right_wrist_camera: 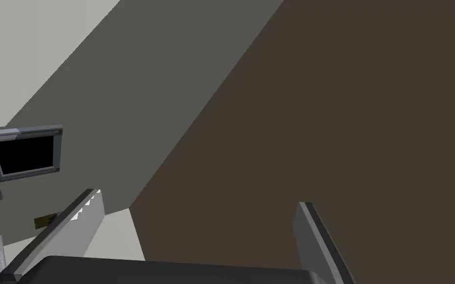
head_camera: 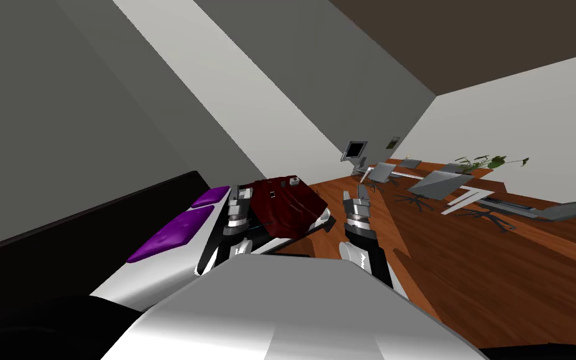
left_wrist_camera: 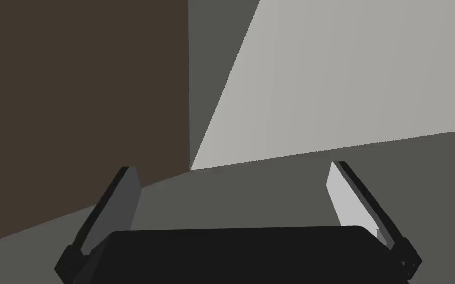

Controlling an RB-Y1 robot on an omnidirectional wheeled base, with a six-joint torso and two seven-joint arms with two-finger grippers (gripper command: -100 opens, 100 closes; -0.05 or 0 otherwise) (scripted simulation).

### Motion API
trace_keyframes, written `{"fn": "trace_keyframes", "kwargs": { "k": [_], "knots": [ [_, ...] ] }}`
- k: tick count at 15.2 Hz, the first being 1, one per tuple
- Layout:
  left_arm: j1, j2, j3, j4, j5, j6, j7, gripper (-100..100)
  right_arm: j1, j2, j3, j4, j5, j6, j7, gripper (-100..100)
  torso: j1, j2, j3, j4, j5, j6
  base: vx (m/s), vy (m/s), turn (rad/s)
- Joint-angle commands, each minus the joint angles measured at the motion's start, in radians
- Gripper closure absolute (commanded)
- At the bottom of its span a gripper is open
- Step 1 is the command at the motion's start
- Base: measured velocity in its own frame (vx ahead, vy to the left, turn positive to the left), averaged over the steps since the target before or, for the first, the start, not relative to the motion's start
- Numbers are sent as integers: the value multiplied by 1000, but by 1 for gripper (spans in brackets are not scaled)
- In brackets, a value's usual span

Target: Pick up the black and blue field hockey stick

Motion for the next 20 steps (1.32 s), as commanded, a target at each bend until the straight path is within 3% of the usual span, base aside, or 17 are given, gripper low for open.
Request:
{"fn": "trace_keyframes", "kwargs": {
  "k": [1, 2, 3, 5, 6, 8, 9, 11, 20],
  "knots": [
    [-5, 39, 2, 13, 6, 9, 0, -100, 0, 0, 0, 0, 0, 0, 0, 0, 0, 0, 0, 0, 0, 0, 3, -1, -15],
    [-10, 64, 5, 27, 12, 19, 0, -100, 0, 0, 0, 0, 0, 0, 0, 0, 0, 0, 0, 0, 0, 0, 6, -1, -34],
    [-10, 66, 5, 27, 12, 19, 0, -100, 0, 0, 0, 0, 0, 0, 0, 0, 0, 0, 0, 0, 0, 0, 8, 1, -30],
    [-24, 118, 12, 66, 29, 47, -1, -100, 0, 0, 0, 0, 0, 0, 0, 0, 1, -1, 0, 0, 0, 0, 12, -1, -50],
    [-24, 118, 12, 66, 29, 47, -1, -100, 0, 0, 0, 0, 0, 0, 0, 0, 1, -1, -1, 0, 0, 0, 12, 1, -46],
    [-44, 164, 21, 117, 54, 87, -1, -100, 0, 0, 0, 0, 0, 0, 0, 0, 1, -1, -1, 0, 0, 0, 15, 0, -61],
    [-44, 164, 21, 122, 54, 87, -1, -100, 0, 0, 0, 0, 0, 0, 0, 0, 1, -2, -1, 0, 0, 0, 17, 1, -50],
    [-68, 204, 33, 182, 84, 136, -2, -100, 0, 0, 0, 0, 0, 0, 0, 0, 1, -1, -1, 0, 0, 0, 16, 0, -80],
    [-130, 266, 63, 365, 161, 259, -3, -100, 0, 0, 0, 0, 0, 0, 0, 0, 1, -2, -1, 0, 0, 0, 17, 2, -74]
  ]
}}
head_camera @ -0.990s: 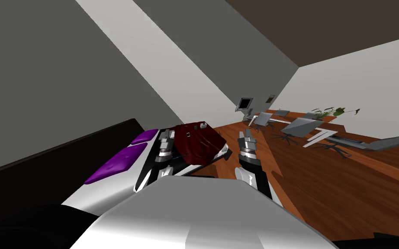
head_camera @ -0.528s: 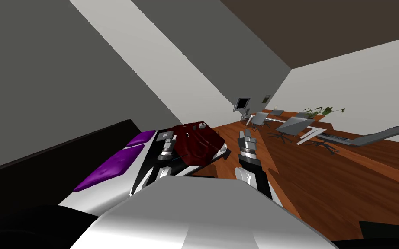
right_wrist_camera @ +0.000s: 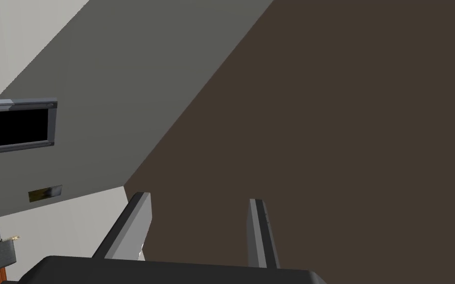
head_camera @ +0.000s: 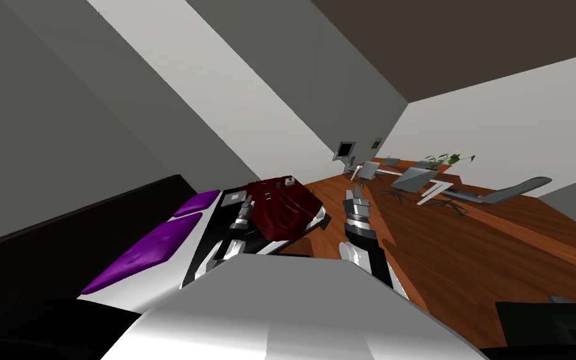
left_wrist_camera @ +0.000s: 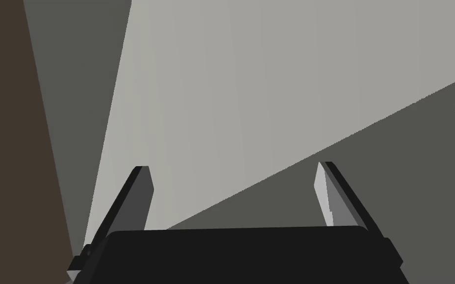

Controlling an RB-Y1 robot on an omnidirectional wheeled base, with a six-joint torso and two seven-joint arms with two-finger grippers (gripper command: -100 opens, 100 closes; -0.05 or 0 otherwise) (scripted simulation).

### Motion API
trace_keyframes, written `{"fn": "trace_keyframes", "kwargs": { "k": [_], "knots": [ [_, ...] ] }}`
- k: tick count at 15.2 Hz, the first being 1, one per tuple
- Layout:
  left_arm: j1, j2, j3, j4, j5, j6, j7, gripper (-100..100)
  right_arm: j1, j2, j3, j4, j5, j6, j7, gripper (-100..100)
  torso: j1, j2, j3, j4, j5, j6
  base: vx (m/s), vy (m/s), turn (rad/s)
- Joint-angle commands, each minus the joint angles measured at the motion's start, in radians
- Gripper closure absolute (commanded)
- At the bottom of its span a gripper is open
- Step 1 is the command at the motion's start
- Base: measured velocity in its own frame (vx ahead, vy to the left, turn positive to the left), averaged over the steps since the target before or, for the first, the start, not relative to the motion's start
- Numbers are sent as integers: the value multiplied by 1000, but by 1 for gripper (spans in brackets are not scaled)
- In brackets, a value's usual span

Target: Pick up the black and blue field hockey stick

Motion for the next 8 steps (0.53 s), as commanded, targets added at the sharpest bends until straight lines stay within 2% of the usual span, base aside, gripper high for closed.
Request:
{"fn": "trace_keyframes", "kwargs": {
  "k": [1, 2, 3, 4, 5, 6, 7, 8],
  "knots": [
    [-14, 5, 5, 16, 9, 32, -1, -100, 0, 0, 0, 0, 0, 0, 0, 0, 0, 0, 0, 0, 0, 0, 13, 4, -24],
    [-32, 17, 14, 60, 30, 62, -1, -100, 0, 0, 0, 0, 0, 0, 0, 0, 0, 0, 0, 0, 0, 0, 17, -1, -62],
    [-32, 17, 14, 65, 30, 67, -1, -100, 0, 0, 0, 0, 0, 0, 0, 0, 0, 0, 0, 0, 0, 0, 19, -1, -70],
    [-50, 28, 23, 102, 53, 93, -2, -100, 0, 0, 0, 0, 0, 0, 0, 0, 0, 0, 0, 0, 0, 0, 23, 1, -92],
    [-50, 28, 23, 116, 53, 104, -2, -100, 0, 0, 0, 0, 0, 0, 0, 0, 0, 0, 0, 0, 0, 0, 23, 4, -77],
    [-70, 38, 33, 153, 77, 130, -2, -100, 0, 0, 0, 0, 0, 0, 0, 0, 0, -1, 0, 0, 0, 0, 26, 4, -112],
    [-70, 38, 33, 170, 77, 141, -2, -100, 0, 0, 0, 0, 0, 0, 0, 0, 0, -1, 0, 0, 0, 0, 23, 6, -86],
    [-90, 48, 43, 198, 101, 168, -3, -100, 0, 0, 0, 0, 0, 0, 0, 0, 0, 0, 0, 0, 0, 0, 24, 1, -88]
  ]
}}
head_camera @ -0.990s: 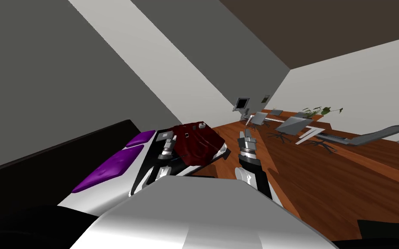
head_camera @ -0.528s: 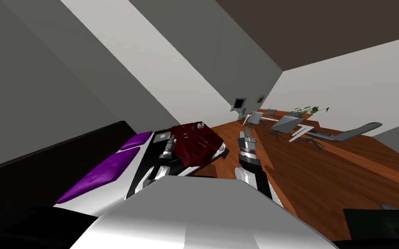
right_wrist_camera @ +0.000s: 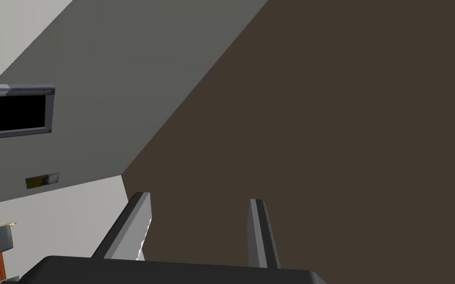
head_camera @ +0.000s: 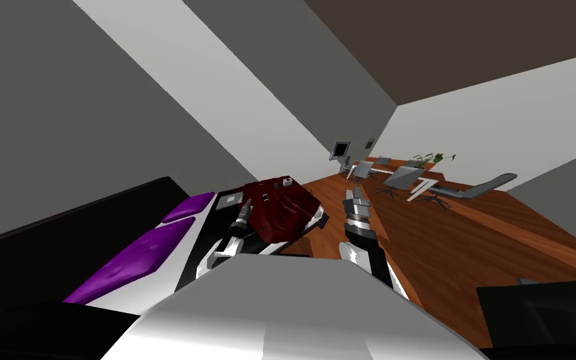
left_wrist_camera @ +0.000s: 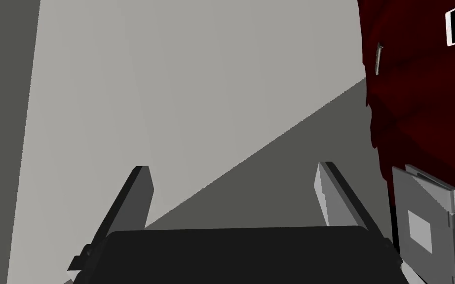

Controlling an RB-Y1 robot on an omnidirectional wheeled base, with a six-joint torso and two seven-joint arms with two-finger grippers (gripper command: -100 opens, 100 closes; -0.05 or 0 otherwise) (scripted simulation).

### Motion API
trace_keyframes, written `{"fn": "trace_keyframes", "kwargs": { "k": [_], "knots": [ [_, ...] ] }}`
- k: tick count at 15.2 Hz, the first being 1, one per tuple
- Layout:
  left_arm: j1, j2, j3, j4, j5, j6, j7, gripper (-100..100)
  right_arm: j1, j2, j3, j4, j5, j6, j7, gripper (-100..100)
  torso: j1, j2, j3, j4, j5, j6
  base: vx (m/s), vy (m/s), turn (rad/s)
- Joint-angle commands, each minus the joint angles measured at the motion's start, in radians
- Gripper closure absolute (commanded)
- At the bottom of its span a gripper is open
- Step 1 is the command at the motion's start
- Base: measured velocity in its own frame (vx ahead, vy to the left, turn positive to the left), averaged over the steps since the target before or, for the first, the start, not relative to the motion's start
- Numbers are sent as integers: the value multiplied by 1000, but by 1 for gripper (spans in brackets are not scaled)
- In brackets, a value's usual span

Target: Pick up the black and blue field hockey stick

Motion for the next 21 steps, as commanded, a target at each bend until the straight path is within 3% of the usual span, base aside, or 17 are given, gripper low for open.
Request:
{"fn": "trace_keyframes", "kwargs": {
  "k": [1, 3, 6, 8, 9, 11, 12, 14, 15, 17, 18, 21],
  "knots": [
    [-20, 4, 7, 50, 18, 40, -2, -100, 0, 0, 0, 0, 0, 0, 0, 0, 0, 0, 0, 0, 0, 0, 24, 3, -75],
    [-20, 4, 7, 65, 18, 40, -2, -100, 0, 0, 0, 0, 0, 0, 0, 0, 0, 0, 0, 0, 0, 0, 13, 1, -6],
    [-62, 21, 27, 145, 68, 111, -3, -100, 0, 0, 0, 0, 0, 0, 0, 0, -1, 0, 0, 0, 0, 0, 19, 0, -88],
    [-62, 21, 27, 180, 68, 120, -3, -100, 0, 0, 0, 0, 0, 0, 0, 0, 0, 0, 0, 0, 0, 0, 24, 6, -62],
    [-84, 28, 38, 204, 93, 161, -4, -100, 0, 0, 0, 0, 0, 0, 0, 0, 0, 0, 0, 0, 0, 0, 19, 2, -53],
    [-84, 28, 38, 239, 93, 161, -4, -100, 0, 0, 0, 0, 0, 0, 0, 0, 0, 0, 0, 0, 0, 0, 18, 1, -58],
    [-106, 34, 49, 262, 118, 202, -5, -100, 0, 0, 0, 0, 0, 0, 0, 0, 0, 0, 0, 0, 0, 0, 22, 1, -72],
    [-106, 34, 49, 299, 118, 202, -5, -100, 0, 0, 0, 0, 0, 0, 0, 0, 0, 0, 0, 0, 0, 0, 23, 4, -59],
    [-128, 40, 60, 327, 143, 244, -5, -100, 0, 0, 0, 0, 0, 0, 0, 0, 0, 0, 0, 0, 0, 0, 21, 4, -71],
    [-128, 40, 60, 360, 143, 244, -5, -100, 0, 0, 0, 0, 0, 0, 0, 0, 0, 0, 0, 0, 0, 0, 22, 5, -58],
    [-150, 46, 71, 394, 169, 283, -6, -100, 0, 0, 0, 0, 0, 0, 0, 0, 0, 0, 0, 0, 0, 0, 21, 2, -57],
    [-173, 50, 82, 474, 193, 326, -7, -100, 0, 0, 0, 0, 0, 0, 0, 0, 0, 0, 0, 0, 0, 0, 26, 5, -90]
  ]
}}
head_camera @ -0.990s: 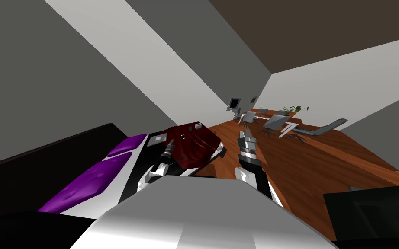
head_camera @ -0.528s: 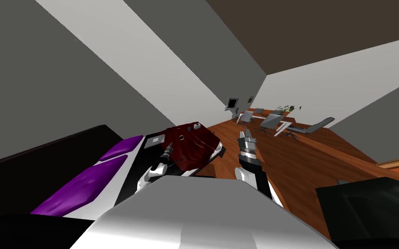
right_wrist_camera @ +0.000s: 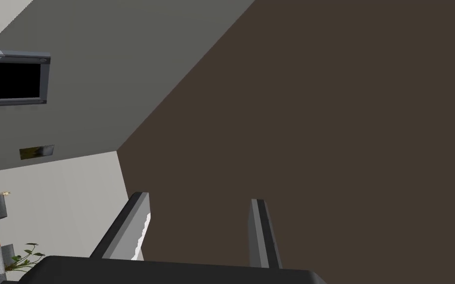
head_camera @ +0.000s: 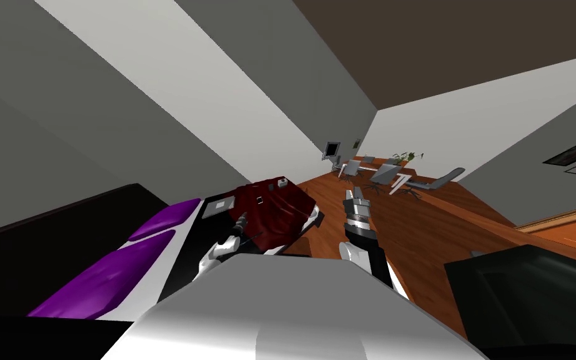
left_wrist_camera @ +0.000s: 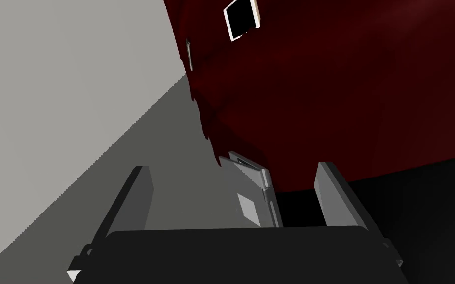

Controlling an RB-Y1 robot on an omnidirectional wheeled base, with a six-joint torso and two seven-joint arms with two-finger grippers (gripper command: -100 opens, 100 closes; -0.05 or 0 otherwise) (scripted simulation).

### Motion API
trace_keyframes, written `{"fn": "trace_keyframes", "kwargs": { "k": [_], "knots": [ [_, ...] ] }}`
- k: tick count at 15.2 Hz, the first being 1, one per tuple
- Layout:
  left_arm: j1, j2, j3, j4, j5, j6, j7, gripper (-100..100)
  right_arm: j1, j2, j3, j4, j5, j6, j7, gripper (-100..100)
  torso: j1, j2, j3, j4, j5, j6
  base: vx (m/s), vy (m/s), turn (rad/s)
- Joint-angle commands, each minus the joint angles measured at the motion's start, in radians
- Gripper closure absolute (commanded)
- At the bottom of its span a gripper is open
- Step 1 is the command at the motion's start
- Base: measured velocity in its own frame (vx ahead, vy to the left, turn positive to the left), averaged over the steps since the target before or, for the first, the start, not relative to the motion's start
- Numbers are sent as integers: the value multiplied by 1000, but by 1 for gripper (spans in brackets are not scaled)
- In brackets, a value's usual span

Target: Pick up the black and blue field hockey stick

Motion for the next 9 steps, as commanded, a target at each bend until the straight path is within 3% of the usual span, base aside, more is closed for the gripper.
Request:
{"fn": "trace_keyframes", "kwargs": {
  "k": [1, 2, 5, 6, 9],
  "knots": [
    [-8, 9, 0, 43, 14, 22, 3, -100, 0, 0, 0, 0, 0, 0, 0, 0, 0, 0, 0, 0, 0, 0, 23, 4, -29],
    [-30, 13, 11, 70, 38, 62, 2, -100, 0, 0, 0, 0, 0, 0, 0, 0, 0, 0, 0, 0, 0, 0, 24, 1, -59],
    [-30, 13, 11, 103, 38, 62, 2, -100, 0, 0, 0, 0, 0, 0, 0, 0, 0, 0, 0, 0, 0, 0, 20, 2, -38],
    [-52, 17, 22, 134, 62, 102, 2, -100, 0, 0, 0, 0, 0, 0, 0, 0, 0, 1, 0, 0, 0, 0, 16, 0, -55],
    [-73, 21, 32, 215, 85, 141, 1, -100, 0, 0, 0, 0, 0, 0, 0, 0, 0, 0, 0, 0, 0, 0, 27, 3, -87]
  ]
}}
